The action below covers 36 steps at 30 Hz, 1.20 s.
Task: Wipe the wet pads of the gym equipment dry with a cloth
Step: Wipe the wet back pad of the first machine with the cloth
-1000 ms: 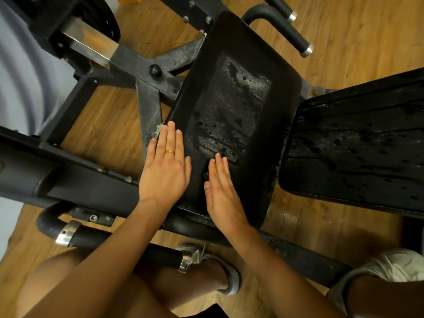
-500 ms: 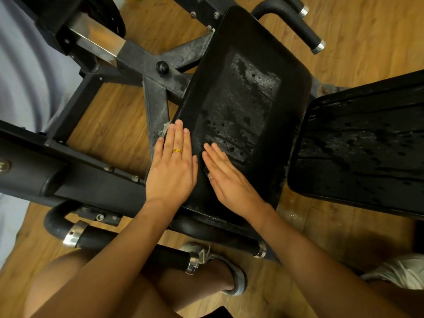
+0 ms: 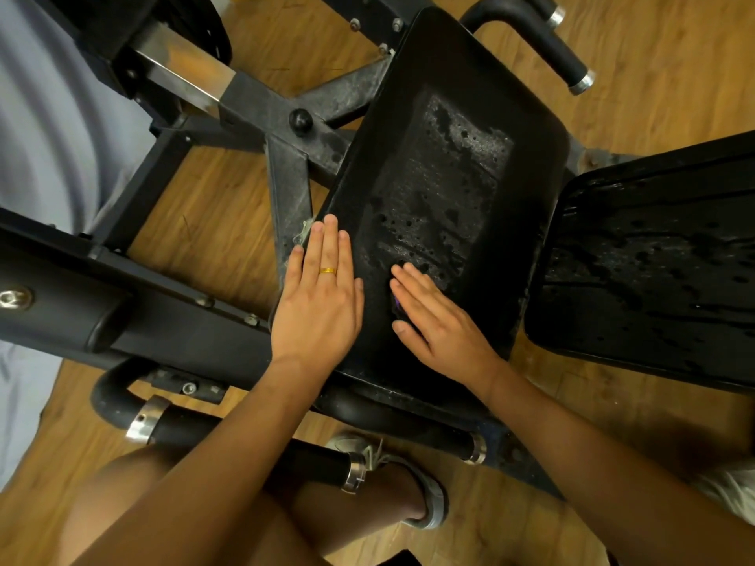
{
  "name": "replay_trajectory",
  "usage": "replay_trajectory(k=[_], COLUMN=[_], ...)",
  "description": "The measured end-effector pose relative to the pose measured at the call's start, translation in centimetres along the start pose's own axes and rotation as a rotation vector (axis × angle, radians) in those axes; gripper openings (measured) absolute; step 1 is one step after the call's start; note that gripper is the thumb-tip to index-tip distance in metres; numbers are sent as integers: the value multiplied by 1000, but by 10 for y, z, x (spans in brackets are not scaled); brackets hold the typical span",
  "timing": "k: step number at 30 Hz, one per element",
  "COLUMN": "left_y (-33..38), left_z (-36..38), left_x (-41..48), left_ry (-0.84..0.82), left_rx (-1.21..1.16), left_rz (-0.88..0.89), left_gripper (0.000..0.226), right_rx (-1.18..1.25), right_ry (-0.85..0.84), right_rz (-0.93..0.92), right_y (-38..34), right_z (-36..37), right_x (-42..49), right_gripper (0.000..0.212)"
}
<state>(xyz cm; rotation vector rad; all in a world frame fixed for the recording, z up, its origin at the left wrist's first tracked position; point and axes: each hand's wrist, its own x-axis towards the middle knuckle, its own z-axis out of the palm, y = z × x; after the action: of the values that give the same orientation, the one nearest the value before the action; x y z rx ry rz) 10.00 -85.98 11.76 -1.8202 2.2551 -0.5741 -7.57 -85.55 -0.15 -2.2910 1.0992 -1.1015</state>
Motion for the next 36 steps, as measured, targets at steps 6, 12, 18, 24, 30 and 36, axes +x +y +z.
replay_trajectory(k=[6, 12, 18, 24, 30, 36], left_y=[-1, 0, -1, 0, -1, 0], left_z=[3, 3, 1, -1, -3, -2], left_x=[0, 0, 1, 0, 0, 0], left_ry=[19, 27, 8, 0, -5, -4], left_rx=[9, -1, 12, -2, -16, -20], left_rz=[11, 6, 13, 14, 6, 7], left_gripper=[60, 60, 62, 60, 62, 62], right_rx=[-8, -11, -9, -71, -165, -126], right_ry=[-24, -43, 22, 0, -17, 6], right_rz=[-132, -227, -123, -43, 55, 31], right_y=[5, 8, 5, 26, 47, 36], right_z=[-3, -3, -2, -4, -9, -3], right_x=[30, 71, 39, -34, -79, -63], right_gripper=[48, 48, 46, 46, 48, 44])
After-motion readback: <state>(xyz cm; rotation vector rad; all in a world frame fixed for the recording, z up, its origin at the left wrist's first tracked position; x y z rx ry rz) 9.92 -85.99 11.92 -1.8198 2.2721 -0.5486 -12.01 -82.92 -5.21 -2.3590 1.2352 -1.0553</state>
